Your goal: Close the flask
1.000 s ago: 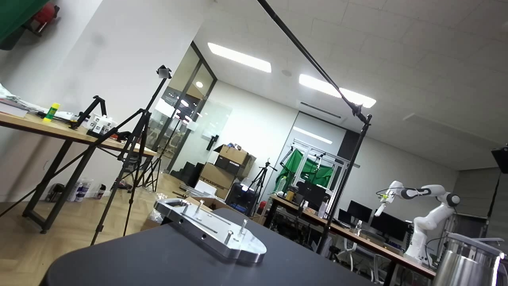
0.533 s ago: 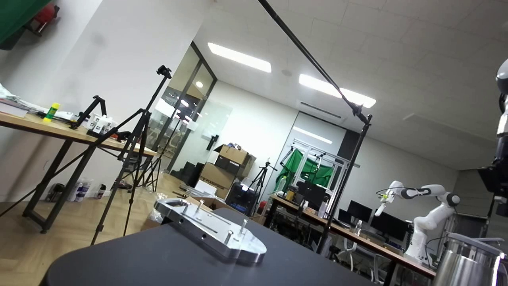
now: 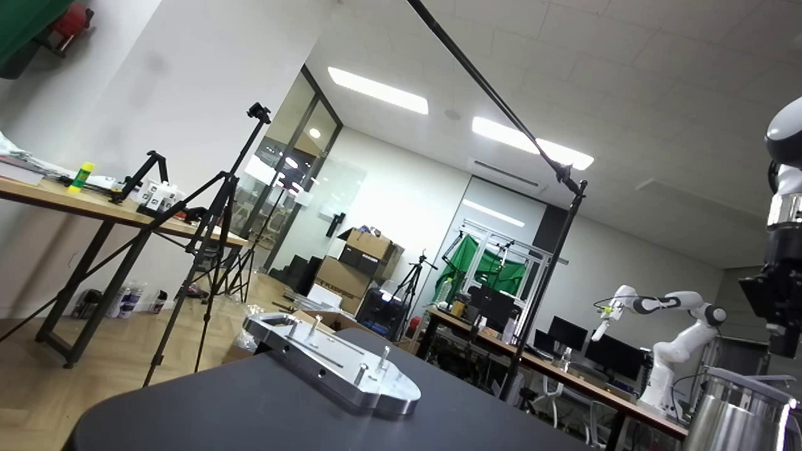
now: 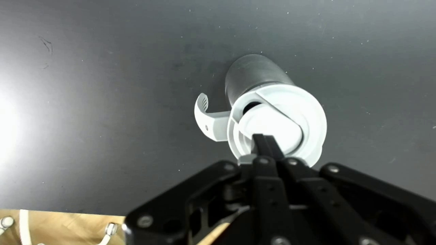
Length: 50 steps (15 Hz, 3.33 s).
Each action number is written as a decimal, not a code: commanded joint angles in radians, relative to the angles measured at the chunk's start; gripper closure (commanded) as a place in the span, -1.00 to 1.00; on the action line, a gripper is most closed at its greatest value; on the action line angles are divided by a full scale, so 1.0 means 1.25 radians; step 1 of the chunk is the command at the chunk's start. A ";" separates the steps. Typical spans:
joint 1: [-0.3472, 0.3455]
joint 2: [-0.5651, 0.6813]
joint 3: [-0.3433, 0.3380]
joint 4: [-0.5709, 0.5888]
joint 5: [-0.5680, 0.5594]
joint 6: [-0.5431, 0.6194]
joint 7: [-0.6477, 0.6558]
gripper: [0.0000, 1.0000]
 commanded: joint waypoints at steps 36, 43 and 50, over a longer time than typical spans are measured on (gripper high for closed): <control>0.024 -0.143 0.043 -0.015 0.069 -0.164 -0.106 0.48; 0.032 -0.133 0.046 -0.007 0.108 -0.248 -0.162 -0.32; 0.033 -0.122 0.047 -0.006 0.101 -0.271 -0.171 -0.76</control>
